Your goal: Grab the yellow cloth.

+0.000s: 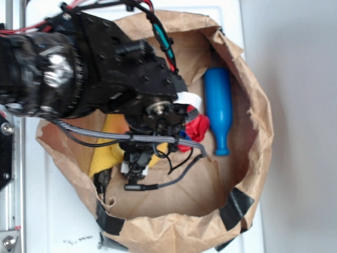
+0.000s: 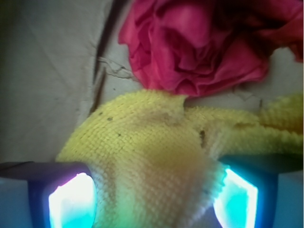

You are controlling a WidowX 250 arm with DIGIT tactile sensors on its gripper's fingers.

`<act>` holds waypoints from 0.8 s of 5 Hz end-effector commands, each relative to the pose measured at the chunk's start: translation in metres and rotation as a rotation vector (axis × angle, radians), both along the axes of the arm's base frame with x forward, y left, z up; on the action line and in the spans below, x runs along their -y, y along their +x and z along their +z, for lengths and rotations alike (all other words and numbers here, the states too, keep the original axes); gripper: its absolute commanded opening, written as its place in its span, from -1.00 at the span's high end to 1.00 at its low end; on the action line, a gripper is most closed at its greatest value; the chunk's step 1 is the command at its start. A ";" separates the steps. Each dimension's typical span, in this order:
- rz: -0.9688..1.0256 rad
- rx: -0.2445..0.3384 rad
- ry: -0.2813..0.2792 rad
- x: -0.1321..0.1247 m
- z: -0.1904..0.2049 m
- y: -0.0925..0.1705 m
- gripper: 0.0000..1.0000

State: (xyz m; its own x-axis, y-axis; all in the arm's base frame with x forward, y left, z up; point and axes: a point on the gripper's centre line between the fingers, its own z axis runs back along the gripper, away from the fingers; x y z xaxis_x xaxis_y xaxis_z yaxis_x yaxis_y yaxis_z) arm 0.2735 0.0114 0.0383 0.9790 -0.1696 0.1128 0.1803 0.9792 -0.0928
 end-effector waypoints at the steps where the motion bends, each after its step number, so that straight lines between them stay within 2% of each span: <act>1: -0.034 0.042 0.062 0.011 -0.003 -0.008 1.00; 3: -0.019 0.079 0.069 0.010 0.009 -0.012 1.00; 4: 0.019 0.107 0.018 0.009 0.041 -0.013 1.00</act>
State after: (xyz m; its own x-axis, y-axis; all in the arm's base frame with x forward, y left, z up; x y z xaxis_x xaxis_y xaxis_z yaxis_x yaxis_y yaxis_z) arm 0.2540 -0.0011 0.0653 0.9767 -0.1474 0.1560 0.1606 0.9842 -0.0752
